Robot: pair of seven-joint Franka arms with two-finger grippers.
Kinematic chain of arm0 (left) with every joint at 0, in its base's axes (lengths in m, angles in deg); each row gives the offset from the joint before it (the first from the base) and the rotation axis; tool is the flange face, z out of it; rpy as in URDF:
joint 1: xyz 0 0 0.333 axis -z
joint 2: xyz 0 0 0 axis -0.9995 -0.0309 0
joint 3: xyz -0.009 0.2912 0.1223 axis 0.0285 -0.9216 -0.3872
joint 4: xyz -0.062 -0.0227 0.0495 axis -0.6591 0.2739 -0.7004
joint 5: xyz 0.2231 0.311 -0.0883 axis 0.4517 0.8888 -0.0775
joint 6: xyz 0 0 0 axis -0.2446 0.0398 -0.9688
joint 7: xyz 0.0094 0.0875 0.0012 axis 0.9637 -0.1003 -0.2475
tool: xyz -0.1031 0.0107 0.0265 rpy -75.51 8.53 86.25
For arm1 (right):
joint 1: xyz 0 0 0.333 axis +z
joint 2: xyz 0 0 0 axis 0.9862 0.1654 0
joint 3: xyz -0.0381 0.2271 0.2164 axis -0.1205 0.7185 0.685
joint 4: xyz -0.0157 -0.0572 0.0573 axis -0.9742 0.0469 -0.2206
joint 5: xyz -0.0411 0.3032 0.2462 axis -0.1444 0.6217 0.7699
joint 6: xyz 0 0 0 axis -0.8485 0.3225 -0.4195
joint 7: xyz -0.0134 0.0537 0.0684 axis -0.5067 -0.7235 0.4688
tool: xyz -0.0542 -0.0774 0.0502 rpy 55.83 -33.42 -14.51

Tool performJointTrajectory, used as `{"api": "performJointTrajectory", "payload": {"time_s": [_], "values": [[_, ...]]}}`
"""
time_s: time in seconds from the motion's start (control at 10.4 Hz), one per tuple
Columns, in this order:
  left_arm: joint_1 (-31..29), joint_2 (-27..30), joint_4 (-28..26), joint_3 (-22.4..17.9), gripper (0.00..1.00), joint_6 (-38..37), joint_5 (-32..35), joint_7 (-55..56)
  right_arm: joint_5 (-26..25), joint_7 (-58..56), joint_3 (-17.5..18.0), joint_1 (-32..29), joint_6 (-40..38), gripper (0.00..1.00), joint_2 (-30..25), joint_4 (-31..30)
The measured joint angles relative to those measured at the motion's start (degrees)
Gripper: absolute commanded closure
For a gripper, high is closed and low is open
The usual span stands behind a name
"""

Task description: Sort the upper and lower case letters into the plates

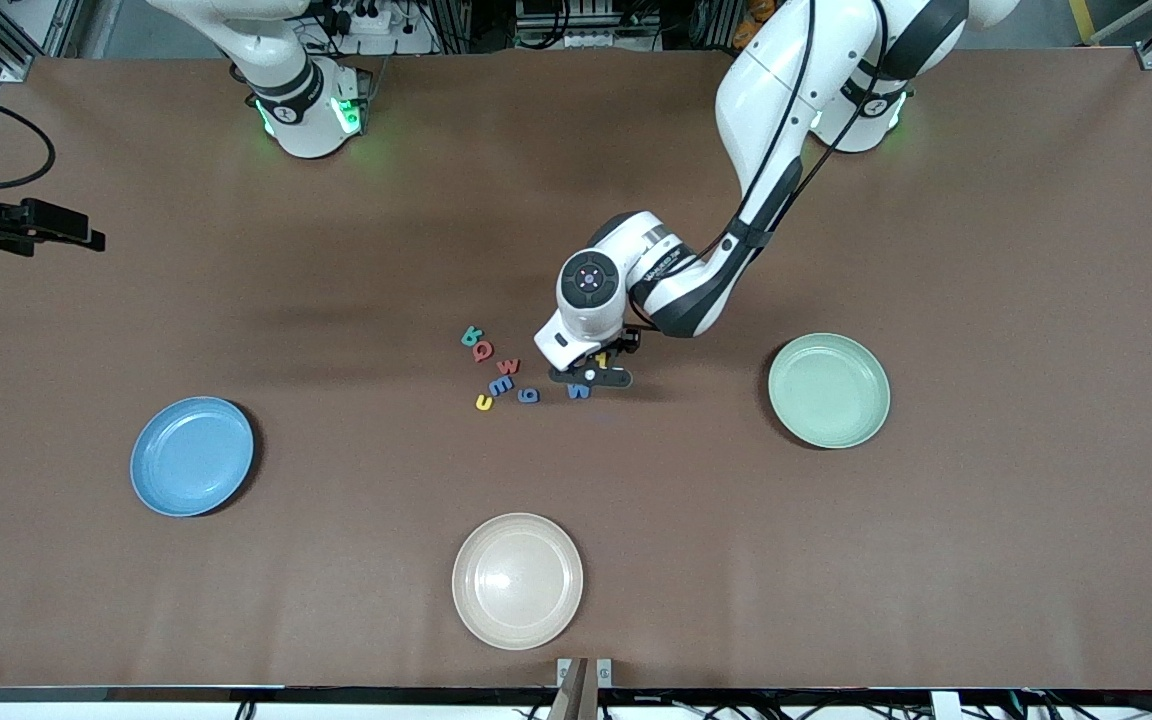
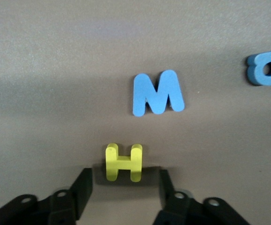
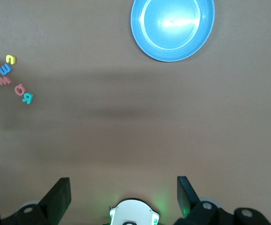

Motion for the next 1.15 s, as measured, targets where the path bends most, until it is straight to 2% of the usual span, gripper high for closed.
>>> {"api": "performJointTrajectory", "payload": {"time_s": [0.29,0.67,0.77,1.15], "values": [[0.01,-0.27,0.3,0.0,0.47,0.0,0.0,0.0,0.01,-0.63,0.25,4.3,1.01,0.0,0.93,-1.24],[0.02,-0.4,0.34,-0.02,0.66,0.0,0.11,-0.26,-0.02,-0.7,0.03,5.78,6.25,0.0,4.16,-1.53],[0.02,-0.42,0.34,-0.02,0.74,0.0,0.15,-0.66,0.0,-0.76,-0.08,5.7,7.78,0.0,5.97,-1.55],[-0.07,-0.42,0.59,-0.07,0.78,0.0,0.23,-2.92,0.41,-0.47,0.4,8.79,15.48,0.0,13.88,-1.59]]}}
